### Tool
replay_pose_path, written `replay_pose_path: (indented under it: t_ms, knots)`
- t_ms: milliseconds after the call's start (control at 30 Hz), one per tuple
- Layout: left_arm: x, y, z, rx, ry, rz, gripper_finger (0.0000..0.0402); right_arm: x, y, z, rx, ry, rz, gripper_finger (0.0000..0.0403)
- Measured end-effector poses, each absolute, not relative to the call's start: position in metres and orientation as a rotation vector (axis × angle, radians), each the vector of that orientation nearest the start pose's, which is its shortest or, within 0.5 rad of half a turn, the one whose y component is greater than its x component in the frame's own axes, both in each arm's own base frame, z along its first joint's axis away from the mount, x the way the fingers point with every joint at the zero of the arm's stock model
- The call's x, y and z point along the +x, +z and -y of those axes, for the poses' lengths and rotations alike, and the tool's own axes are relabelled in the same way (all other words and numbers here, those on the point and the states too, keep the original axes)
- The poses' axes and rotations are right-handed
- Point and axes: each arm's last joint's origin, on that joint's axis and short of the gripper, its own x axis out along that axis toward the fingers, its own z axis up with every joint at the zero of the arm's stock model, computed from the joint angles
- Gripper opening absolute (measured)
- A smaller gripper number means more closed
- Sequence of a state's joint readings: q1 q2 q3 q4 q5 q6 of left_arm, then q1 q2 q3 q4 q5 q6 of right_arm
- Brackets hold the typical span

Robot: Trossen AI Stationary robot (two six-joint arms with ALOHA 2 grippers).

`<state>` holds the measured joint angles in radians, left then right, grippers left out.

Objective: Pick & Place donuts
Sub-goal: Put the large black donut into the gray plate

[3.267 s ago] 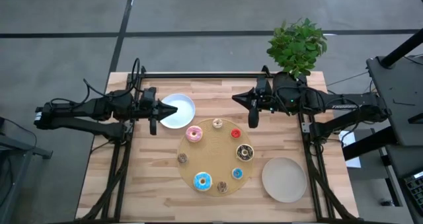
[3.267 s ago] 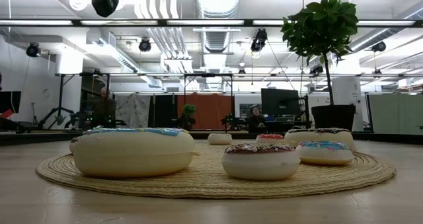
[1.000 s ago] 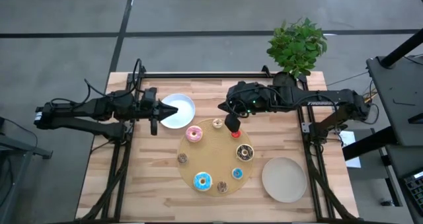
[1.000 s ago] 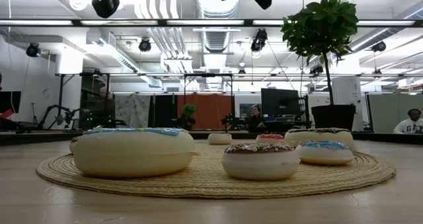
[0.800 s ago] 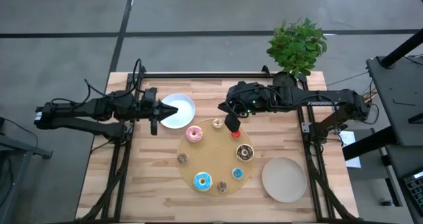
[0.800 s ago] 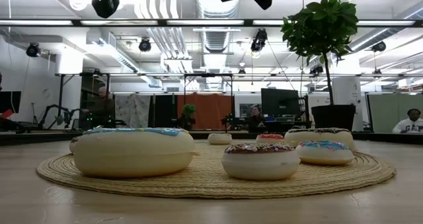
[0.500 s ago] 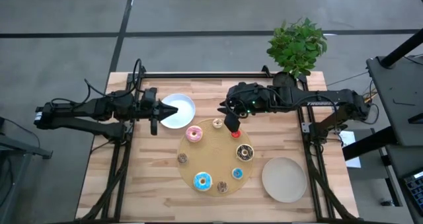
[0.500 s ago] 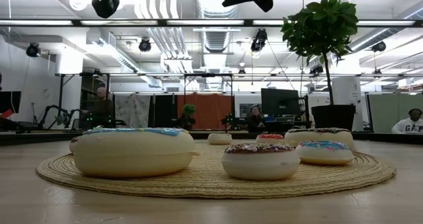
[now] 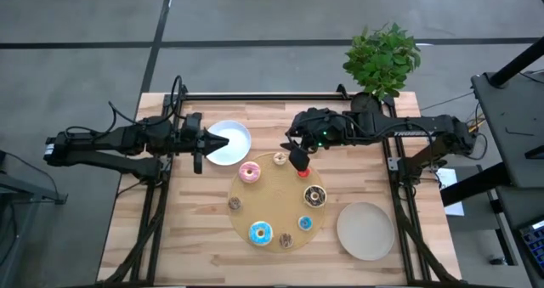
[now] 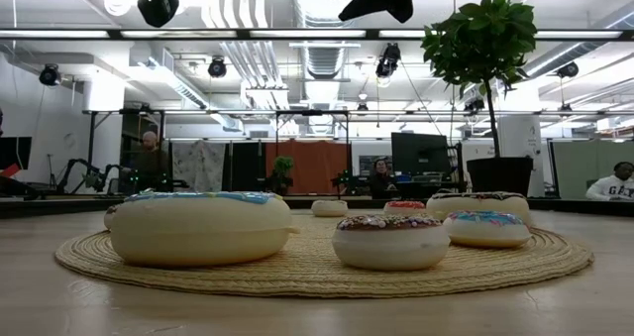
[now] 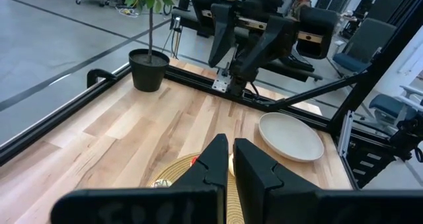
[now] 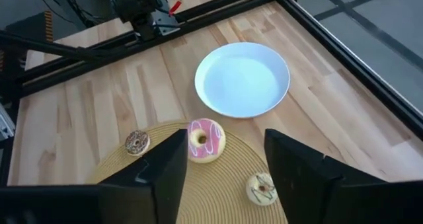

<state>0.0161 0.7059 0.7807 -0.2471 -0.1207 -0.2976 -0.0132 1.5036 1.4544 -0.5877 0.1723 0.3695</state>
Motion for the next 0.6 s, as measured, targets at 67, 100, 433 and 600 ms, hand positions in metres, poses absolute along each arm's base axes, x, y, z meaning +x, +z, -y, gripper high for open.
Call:
replay_pose_path:
  t_ms: [67, 100, 433, 600]
  knots:
    - [0.154, 0.336, -0.006, -0.288, 0.161, -0.151, 0.0000, 0.326, 0.356, 0.009, 0.310, -0.275, -0.614, 0.0199]
    - [0.154, 0.336, -0.006, -0.288, 0.161, -0.150, 0.0000, 0.326, 0.356, 0.008, 0.313, -0.263, -0.623, 0.0199]
    - [0.154, 0.336, -0.006, -0.289, 0.161, -0.151, 0.0000, 0.316, 0.344, 0.001, 0.405, -0.106, -0.824, 0.0199]
    - [0.154, 0.336, -0.006, -0.289, 0.161, -0.151, 0.0000, 0.307, 0.337, -0.001, 0.424, -0.085, -0.950, 0.0199]
